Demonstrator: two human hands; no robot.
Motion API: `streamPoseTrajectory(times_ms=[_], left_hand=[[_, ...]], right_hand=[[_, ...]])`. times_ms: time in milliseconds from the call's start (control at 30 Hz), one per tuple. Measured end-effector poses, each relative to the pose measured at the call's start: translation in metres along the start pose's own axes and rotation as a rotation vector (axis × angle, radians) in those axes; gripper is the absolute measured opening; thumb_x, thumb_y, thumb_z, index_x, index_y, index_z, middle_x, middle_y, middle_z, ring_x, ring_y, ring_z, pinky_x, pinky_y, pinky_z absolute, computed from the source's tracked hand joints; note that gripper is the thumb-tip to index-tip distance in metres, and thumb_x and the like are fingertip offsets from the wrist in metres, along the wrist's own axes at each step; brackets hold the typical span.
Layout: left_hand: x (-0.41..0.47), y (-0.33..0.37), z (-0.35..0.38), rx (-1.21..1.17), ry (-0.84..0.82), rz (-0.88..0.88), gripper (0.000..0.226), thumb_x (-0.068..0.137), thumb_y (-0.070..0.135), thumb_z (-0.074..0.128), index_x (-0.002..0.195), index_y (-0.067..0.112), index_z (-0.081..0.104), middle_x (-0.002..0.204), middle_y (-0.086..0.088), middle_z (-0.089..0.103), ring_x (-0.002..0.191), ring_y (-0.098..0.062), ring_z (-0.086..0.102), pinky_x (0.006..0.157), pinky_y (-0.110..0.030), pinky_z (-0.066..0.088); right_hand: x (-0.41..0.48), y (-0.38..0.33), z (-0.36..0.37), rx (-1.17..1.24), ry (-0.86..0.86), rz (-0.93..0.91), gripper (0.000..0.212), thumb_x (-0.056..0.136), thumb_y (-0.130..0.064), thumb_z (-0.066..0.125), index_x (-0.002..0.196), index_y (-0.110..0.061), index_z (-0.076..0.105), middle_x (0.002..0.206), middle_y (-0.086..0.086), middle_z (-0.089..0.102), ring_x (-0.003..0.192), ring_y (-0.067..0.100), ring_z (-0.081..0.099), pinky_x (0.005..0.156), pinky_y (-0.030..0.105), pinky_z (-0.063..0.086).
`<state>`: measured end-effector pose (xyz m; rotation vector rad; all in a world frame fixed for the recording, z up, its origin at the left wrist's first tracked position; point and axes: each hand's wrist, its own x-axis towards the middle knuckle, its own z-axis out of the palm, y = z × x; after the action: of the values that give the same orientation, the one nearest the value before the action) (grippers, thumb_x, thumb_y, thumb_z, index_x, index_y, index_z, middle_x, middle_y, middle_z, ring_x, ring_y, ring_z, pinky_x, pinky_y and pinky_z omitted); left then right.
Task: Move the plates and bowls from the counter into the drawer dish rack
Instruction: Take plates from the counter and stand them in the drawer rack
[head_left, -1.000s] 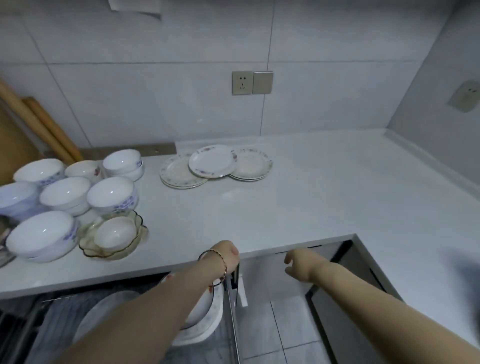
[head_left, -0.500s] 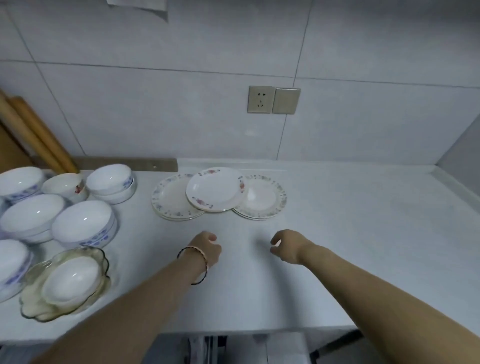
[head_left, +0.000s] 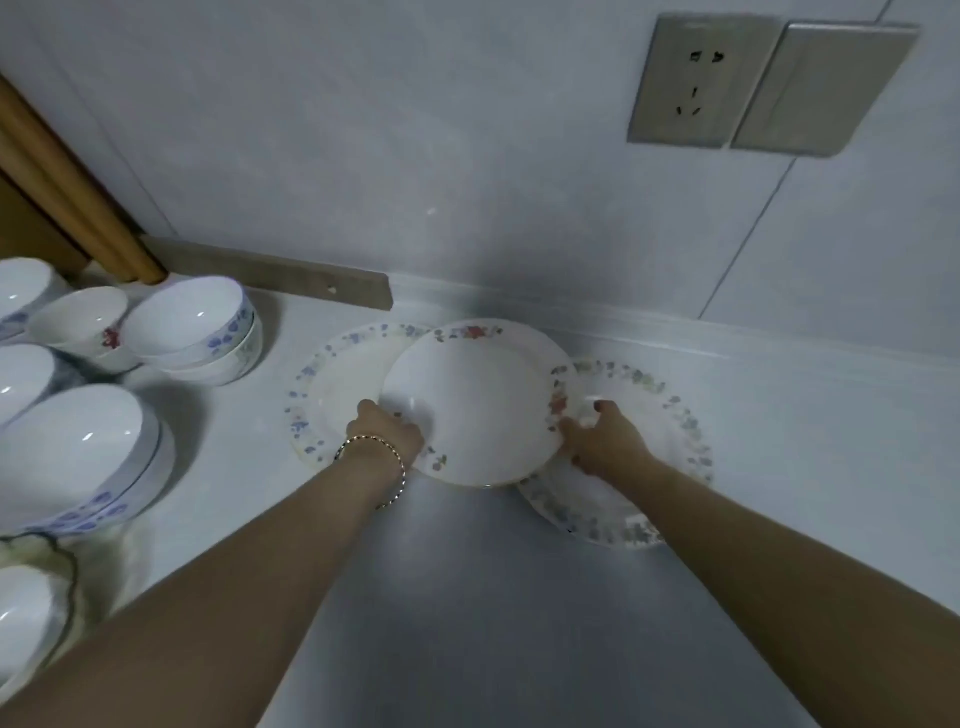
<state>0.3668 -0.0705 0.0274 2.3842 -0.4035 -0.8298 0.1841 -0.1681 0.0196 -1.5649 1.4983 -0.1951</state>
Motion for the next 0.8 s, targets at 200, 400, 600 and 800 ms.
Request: streamPoseTrajectory(times_ms=[200, 400, 600, 800], left_hand=[[0.027, -0.010, 0.006, -0.257, -0.068, -0.107, 0.035, 0.085, -0.002, 0.060, 0.120, -0.008, 0.058, 0.078, -0.009, 0.062, 0.081, -0.023, 0.057, 0.062, -0.025, 0.051], [0.010, -0.019, -0.006, -0.416, -0.086, -0.150, 0.026, 0.087, -0.005, 0.056, 0.113, -0.004, 0.060, 0.108, -0.020, 0.065, 0.108, -0.029, 0.060, 0.079, -0.022, 0.056], [-0.048, -0.059, -0.067, -0.590, -0.185, -0.146, 0.026, 0.080, -0.020, 0.054, 0.069, 0.004, 0.053, 0.070, -0.010, 0.056, 0.063, -0.020, 0.055, 0.035, -0.018, 0.051], [-0.114, -0.152, -0.149, -0.603, -0.192, -0.125, 0.041, 0.078, -0.022, 0.057, 0.097, 0.011, 0.043, 0.085, -0.009, 0.054, 0.069, -0.021, 0.057, 0.031, -0.022, 0.050]], right_hand=[[0.019, 0.001, 0.006, 0.585, -0.147, 0.133, 0.036, 0.092, -0.011, 0.056, 0.126, 0.002, 0.052, 0.109, 0.016, 0.060, 0.094, 0.028, 0.058, 0.083, 0.036, 0.050], [0.000, 0.001, 0.008, 0.557, -0.111, 0.100, 0.036, 0.090, -0.007, 0.057, 0.125, 0.002, 0.054, 0.111, 0.017, 0.062, 0.094, 0.028, 0.059, 0.083, 0.035, 0.050], [-0.069, -0.014, 0.016, 0.550, -0.148, -0.010, 0.032, 0.090, 0.003, 0.051, 0.121, 0.002, 0.054, 0.099, 0.014, 0.061, 0.088, 0.030, 0.059, 0.079, 0.038, 0.052], [-0.186, -0.025, 0.066, 0.518, -0.237, -0.080, 0.027, 0.089, 0.005, 0.051, 0.115, -0.001, 0.057, 0.102, 0.014, 0.062, 0.080, 0.025, 0.061, 0.063, 0.026, 0.056]])
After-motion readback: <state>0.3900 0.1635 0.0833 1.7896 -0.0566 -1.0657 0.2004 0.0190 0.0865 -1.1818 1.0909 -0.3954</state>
